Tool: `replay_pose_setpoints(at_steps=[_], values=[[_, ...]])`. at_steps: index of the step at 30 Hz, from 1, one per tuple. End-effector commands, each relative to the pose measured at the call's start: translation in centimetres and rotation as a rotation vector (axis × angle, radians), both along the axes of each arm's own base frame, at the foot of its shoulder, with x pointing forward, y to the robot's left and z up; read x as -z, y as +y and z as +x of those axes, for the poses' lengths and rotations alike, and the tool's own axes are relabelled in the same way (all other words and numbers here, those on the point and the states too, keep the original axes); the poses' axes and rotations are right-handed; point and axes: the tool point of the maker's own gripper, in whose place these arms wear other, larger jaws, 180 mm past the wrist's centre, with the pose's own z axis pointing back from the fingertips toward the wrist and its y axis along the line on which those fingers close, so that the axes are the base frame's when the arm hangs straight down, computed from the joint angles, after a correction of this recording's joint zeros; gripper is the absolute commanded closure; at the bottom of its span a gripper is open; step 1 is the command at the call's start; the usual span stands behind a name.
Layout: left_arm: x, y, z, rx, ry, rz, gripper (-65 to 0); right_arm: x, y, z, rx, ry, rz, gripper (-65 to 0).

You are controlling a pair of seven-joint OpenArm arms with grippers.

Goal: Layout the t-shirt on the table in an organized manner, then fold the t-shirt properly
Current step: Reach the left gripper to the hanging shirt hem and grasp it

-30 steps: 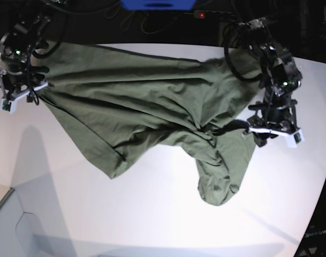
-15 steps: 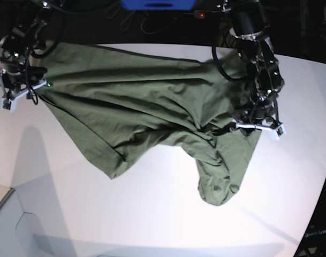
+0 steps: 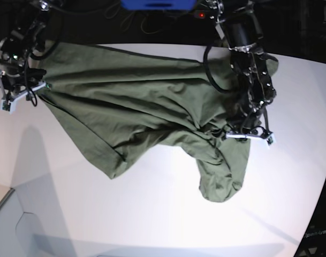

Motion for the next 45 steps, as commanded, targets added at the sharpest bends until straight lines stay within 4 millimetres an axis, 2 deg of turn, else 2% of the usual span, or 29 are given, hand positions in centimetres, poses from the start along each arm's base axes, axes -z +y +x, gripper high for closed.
replay_pose_setpoints(at_steps=[1,4,6,8,10,13,14,17,19,22,25,27,28,29,32,35,38,40,43,45], values=[[-5.2,-0.7,3.1,0.010,-0.161,0.019,0.0,-1.4,-0.8,0.7,-0.002,-0.041,-0.036,-26.5],[-12.9,-4.7,5.8,0.125,-0.350,0.071,-0.3,-1.5,-1.0,0.7,-0.003,-0.040,-0.041,-26.5],[-18.4,-8.9,7.4,0.233,-0.489,0.100,-0.3,-1.8,-1.5,0.8,-0.006,-0.040,-0.054,-26.5],[-22.6,-12.7,8.8,0.332,-0.588,0.118,-0.3,-1.7,-1.5,0.7,-0.006,-0.039,-0.054,-26.5],[-25.0,-15.7,10.6,0.411,-0.632,0.136,-0.3,-2.0,-2.0,0.7,-0.009,-0.035,-0.072,-26.5],[-24.9,-19.3,14.5,0.507,-0.602,0.188,-0.3,-2.0,-2.4,0.4,-0.012,-0.025,-0.083,-26.5],[-24.6,-20.0,16.0,0.516,-0.597,0.202,-0.6,-2.0,-2.5,0.2,-0.007,-0.021,-0.083,-26.5],[-22.1,-21.0,20.2,0.531,-0.555,0.272,-1.2,-1.5,-2.6,-0.6,-0.003,0.003,-0.084,-26.5],[-20.8,-21.1,22.0,0.538,-0.541,0.332,-4.3,-1.2,-2.5,-1.1,-0.005,0.016,-0.082,-26.5],[-20.0,-20.9,22.9,0.510,-0.569,0.329,-18.3,-0.8,-2.5,-1.8,-0.003,0.035,-0.080,-26.5],[-20.1,-22.7,22.3,0.534,-0.589,0.282,-37.2,-0.6,-2.3,-1.9,-0.007,0.039,-0.078,-26.4],[-20.6,-24.3,21.7,0.563,-0.606,0.243,-46.8,-0.7,-2.2,-1.9,-0.007,0.036,-0.077,-26.4],[-19.7,-25.2,20.7,0.576,-0.595,0.201,-49.9,-0.6,-1.9,-1.9,-0.006,0.034,-0.070,-26.4],[-18.7,-25.1,20.0,0.576,-0.581,0.168,-50.8,-0.5,-1.8,-1.9,-0.001,0.033,-0.063,-26.4],[-17.1,-23.1,18.0,0.583,-0.579,0.129,-50.0,-0.4,-1.7,-2.0,0.002,0.031,-0.059,-26.4],[-15.4,-19.1,16.0,0.554,-0.563,0.135,-48.3,-0.3,-1.5,-1.9,-0.003,0.028,-0.056,-26.4],[-13.3,-12.8,12.5,0.457,-0.514,0.159,-47.1,-0.2,-1.5,-1.9,-0.002,0.031,-0.054,-26.4],[-13.2,-9.4,9.9,0.399,-0.515,0.168,-47.2,-0.2,-1.4,-1.8,-0.004,0.027,-0.053,-26.4],[-12.4,-6.0,5.7,0.349,-0.501,0.172,-47.2,-0.3,-1.4,-1.7,-0.004,0.024,-0.052,-26.4],[-10.7,-4.6,3.2,0.336,-0.459,0.178,-47.2,-0.7,-1.4,-0.9,-0.003,0.004,-0.051,-26.4]])
